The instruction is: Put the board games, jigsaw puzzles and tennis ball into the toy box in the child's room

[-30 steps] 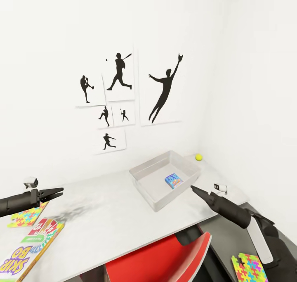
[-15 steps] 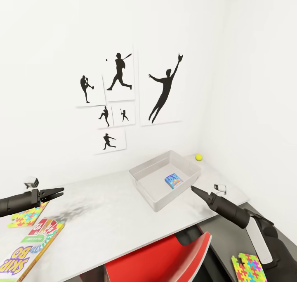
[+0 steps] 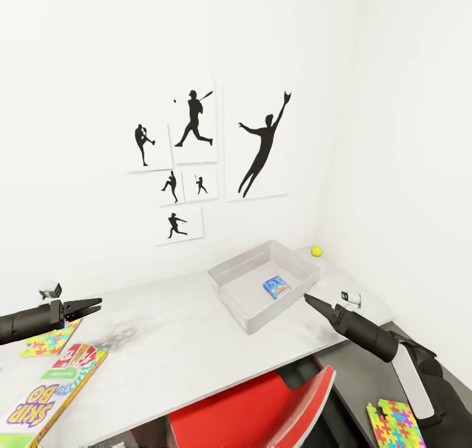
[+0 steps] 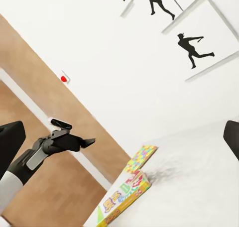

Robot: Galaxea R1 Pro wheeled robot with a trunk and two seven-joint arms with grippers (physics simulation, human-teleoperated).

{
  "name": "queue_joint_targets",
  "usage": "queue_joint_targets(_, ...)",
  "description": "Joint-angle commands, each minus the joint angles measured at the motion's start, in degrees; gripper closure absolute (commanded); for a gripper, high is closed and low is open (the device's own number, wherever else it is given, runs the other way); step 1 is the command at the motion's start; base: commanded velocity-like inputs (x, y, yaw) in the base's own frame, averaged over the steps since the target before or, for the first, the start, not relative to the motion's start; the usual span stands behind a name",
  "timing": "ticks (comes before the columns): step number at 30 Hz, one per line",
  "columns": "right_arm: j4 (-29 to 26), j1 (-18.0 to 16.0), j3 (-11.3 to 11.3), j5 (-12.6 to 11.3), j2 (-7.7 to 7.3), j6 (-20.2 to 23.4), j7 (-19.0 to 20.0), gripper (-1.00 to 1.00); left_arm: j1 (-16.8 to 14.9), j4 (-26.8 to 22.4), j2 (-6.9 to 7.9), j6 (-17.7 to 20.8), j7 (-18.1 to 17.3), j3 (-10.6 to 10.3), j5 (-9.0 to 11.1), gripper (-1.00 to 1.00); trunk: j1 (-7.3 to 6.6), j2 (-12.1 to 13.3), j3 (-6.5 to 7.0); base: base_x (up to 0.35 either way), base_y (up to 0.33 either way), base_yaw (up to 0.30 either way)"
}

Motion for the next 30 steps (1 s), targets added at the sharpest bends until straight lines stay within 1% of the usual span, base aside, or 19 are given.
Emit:
queue_joint_targets(1,0.0,0.0,0.0,-0.3,-0.03,0.5,0.1,-1.0,-0.1,0.0,0.01,0.6,-0.2,0.0,-0.1,-1.0,0.03,-0.1,-0.04,-0.139,0.0,0.064)
queue_joint_targets(11,-0.1,0.0,0.2,-0.1,0.0,0.5,-0.3,-1.0,0.0,0.0,0.01,0.7,-0.2,-0.1,-0.1,-1.0,0.03,-0.1,0.89,-0.263,0.011,0.102)
queue_joint_targets(20,-1.0,0.0,0.5,0.1,0.07,0.5,-1.2,-1.0,0.0,0.0,0.01,0.7,-0.2,-0.2,-0.1,-1.0,0.03,-0.1,1.47,-0.219,0.107,0.218)
queue_joint_targets(23,-2.5,0.0,0.7,0.2,0.24,0.6,-2.7,-1.0,0.0,0.0,-0.04,0.7,-0.2,-0.2,-0.1,-1.0,0.03,-0.1,1.55,-0.246,0.153,0.266)
queue_joint_targets(25,-3.2,0.0,1.3,0.2,0.53,0.8,-3.6,-1.0,0.0,0.0,-0.06,0.7,-0.2,-0.2,-0.1,-1.0,0.03,-0.1,1.58,-0.233,0.161,0.274)
queue_joint_targets(27,-3.9,0.0,2.8,0.2,0.91,0.9,-5.4,-1.0,0.0,0.0,-0.07,0.7,-0.2,-0.2,-0.1,-1.0,0.03,-0.1,1.59,-0.216,0.164,0.278)
queue_joint_targets(28,-4.2,0.0,4.0,0.3,1.05,1.0,-6.7,-1.0,0.0,0.0,-0.07,0.7,-0.2,-0.2,-0.1,-1.0,0.03,-0.1,1.6,-0.21,0.166,0.28)
queue_joint_targets(29,-4.3,0.0,4.6,0.3,1.12,1.1,-7.4,-1.0,0.0,0.0,-0.07,0.7,-0.2,-0.2,-0.1,-1.0,0.03,-0.1,1.6,-0.212,0.168,0.28)
queue_joint_targets(30,-4.5,0.0,5.7,0.3,1.22,1.1,-8.6,-1.0,0.0,0.0,-0.06,0.7,-0.2,-0.2,-0.1,-1.0,0.03,-0.1,1.6,-0.219,0.174,0.281)
